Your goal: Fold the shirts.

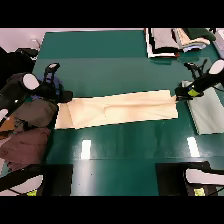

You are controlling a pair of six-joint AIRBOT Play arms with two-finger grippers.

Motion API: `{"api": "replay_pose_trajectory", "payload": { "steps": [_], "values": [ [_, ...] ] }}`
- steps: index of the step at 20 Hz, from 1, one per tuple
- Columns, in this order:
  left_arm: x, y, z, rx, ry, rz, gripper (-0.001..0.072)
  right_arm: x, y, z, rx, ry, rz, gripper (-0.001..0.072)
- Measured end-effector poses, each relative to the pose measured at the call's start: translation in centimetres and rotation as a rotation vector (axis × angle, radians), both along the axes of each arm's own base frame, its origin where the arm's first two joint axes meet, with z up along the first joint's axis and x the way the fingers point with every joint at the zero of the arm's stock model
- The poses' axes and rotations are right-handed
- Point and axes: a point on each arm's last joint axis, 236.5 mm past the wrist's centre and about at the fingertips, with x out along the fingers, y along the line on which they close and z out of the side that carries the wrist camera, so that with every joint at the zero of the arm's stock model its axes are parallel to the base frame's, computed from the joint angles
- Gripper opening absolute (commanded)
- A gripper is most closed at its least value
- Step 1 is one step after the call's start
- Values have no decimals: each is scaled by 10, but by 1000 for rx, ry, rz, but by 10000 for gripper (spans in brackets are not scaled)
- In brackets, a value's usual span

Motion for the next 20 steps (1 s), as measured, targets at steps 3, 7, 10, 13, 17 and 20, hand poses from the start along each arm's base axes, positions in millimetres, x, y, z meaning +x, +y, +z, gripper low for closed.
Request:
{"api": "replay_pose_trajectory", "payload": {
  "steps": [3, 7, 10, 13, 17, 20],
  "values": [
    [18, 1, 1, 1, -31, 20, 541, 26, 12, -1, 73, -20, -3, 444],
    [28, -3, 13, -19, -44, 39, 418, 43, 9, 8, 192, -54, -27, 529],
    [25, -11, 17, -60, -22, 42, 25, 30, -16, -1, 249, -20, -86, 560],
    [25, -29, 25, -140, -19, 40, 25, 8, -35, -27, 333, 47, -165, 557],
    [25, -71, 31, -209, -44, -13, 25, -9, -25, -63, 491, 115, -232, 534],
    [18, -115, 19, -240, -32, -65, 24, -5, -1, -74, 589, 125, -232, 275]
  ]
}}
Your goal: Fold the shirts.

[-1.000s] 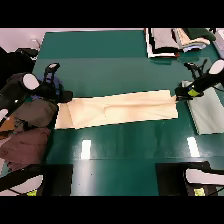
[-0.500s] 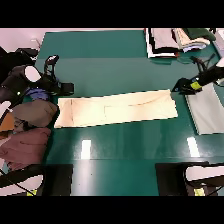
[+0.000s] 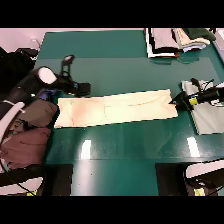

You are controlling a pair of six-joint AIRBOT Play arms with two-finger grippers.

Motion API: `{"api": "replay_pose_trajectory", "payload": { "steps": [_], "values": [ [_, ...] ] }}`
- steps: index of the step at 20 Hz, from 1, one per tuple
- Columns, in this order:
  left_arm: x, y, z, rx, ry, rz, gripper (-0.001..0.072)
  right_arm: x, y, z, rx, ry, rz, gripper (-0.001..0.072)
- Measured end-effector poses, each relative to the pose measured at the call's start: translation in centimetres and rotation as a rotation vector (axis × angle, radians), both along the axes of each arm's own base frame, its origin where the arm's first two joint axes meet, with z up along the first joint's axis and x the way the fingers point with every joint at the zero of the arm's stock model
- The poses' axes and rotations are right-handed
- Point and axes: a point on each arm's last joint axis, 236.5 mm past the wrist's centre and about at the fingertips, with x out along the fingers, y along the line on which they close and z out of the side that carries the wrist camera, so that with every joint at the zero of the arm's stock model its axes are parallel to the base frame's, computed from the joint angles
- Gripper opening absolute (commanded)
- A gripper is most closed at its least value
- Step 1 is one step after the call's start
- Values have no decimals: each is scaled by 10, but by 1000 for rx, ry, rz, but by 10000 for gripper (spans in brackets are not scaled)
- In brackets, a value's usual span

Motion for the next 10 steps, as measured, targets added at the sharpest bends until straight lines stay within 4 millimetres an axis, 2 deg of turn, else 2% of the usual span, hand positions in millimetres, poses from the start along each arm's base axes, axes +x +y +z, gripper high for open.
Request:
{"api": "replay_pose_trajectory", "payload": {
  "steps": [1, 2, 4, 6, 8, 10],
  "values": [
    [-3, -14, -7, -6, 8, -16, 24, 3, 5, -4, 0, -11, 14, 93],
    [-5, -29, -13, -20, 14, -29, 24, 5, 10, -6, -8, -22, 34, 17],
    [-7, -54, -26, -38, 33, -51, 24, 18, 17, 3, -23, -81, 60, 17],
    [-5, -76, -37, -50, 47, -70, 24, 34, 25, 32, -39, -172, 90, 17],
    [1, -93, -46, -59, 59, -82, 24, 47, 40, 76, -38, -281, 127, 17],
    [5, -106, -58, -61, 78, -92, 24, 55, 62, 127, -24, -398, 171, 17]
  ]
}}
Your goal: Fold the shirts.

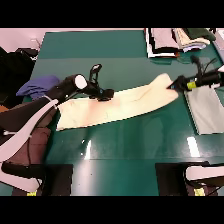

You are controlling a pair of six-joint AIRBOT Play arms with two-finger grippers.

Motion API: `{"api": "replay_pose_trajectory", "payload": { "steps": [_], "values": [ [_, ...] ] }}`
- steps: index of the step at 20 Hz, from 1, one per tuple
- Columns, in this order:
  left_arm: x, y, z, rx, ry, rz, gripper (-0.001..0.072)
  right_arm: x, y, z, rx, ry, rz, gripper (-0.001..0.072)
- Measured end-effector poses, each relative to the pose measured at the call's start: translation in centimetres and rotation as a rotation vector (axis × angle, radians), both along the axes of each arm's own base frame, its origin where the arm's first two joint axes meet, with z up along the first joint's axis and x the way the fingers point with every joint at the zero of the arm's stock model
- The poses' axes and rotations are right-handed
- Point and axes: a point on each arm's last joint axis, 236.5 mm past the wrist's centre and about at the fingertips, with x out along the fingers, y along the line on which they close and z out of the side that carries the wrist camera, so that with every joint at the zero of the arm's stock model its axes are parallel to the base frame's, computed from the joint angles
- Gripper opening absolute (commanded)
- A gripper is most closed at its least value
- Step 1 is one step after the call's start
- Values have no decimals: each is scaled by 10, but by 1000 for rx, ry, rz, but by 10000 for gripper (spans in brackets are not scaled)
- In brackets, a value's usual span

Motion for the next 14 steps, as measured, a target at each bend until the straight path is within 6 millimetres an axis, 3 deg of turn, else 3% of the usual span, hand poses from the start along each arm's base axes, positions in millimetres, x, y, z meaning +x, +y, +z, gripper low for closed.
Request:
{"api": "replay_pose_trajectory", "payload": {
  "steps": [3, 6, 10, 12, 14],
  "values": [
    [1, -12, -21, 2, 39, -8, 24, -1, 43, 71, 14, -151, 80, 17],
    [0, -18, -38, -1, 79, -4, 24, -10, 87, 121, 27, -255, 158, 17],
    [-1, -23, -47, -10, 107, -1, 24, -26, 137, 159, 54, -326, 244, 17],
    [3, -21, -41, -9, 108, -9, 24, -32, 157, 169, 70, -345, 271, 17],
    [14, -12, -23, -7, 79, -9, 24, -39, 177, 176, 88, -361, 299, 17]
  ]
}}
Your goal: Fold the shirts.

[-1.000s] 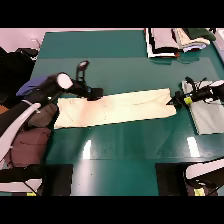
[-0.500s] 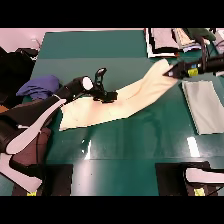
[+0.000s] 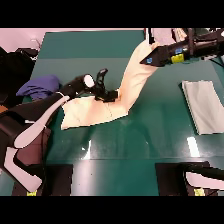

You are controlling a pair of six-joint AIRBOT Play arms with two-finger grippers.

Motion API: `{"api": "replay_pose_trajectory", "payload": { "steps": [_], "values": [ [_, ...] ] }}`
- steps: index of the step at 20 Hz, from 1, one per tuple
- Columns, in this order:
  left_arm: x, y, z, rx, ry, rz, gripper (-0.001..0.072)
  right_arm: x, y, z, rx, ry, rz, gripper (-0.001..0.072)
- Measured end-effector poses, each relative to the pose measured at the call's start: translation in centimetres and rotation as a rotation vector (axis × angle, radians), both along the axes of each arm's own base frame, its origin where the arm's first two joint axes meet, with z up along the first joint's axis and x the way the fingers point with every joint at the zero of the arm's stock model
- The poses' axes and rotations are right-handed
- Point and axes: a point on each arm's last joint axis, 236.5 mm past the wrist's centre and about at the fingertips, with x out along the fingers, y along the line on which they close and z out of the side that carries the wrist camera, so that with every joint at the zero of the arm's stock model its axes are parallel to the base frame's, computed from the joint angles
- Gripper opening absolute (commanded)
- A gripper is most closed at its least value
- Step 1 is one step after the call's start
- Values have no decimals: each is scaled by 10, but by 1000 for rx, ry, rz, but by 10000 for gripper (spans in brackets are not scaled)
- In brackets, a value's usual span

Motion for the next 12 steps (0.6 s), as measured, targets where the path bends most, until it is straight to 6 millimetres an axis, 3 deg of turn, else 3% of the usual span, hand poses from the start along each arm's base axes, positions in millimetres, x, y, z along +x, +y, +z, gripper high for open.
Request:
{"api": "replay_pose_trajectory", "payload": {
  "steps": [2, 4, 8, 9, 10, 12],
  "values": [
    [16, 21, 31, -3, -54, 24, 24, -5, 21, 6, 17, -19, 21, 17],
    [38, 57, 78, -11, -142, 83, 24, -13, 50, 10, 47, -27, 56, 17],
    [62, 163, 193, 8, -382, 251, 25, -33, 133, 7, 149, -23, 155, 23],
    [61, 191, 221, 26, -444, 296, 24, -41, 161, 1, 180, -15, 187, 136],
    [56, 216, 246, 41, -500, 337, 24, -49, 187, -6, 209, -9, 215, 308],
    [43, 257, 284, 74, -583, 410, 24, -64, 238, -22, 250, -8, 267, 334]
  ]
}}
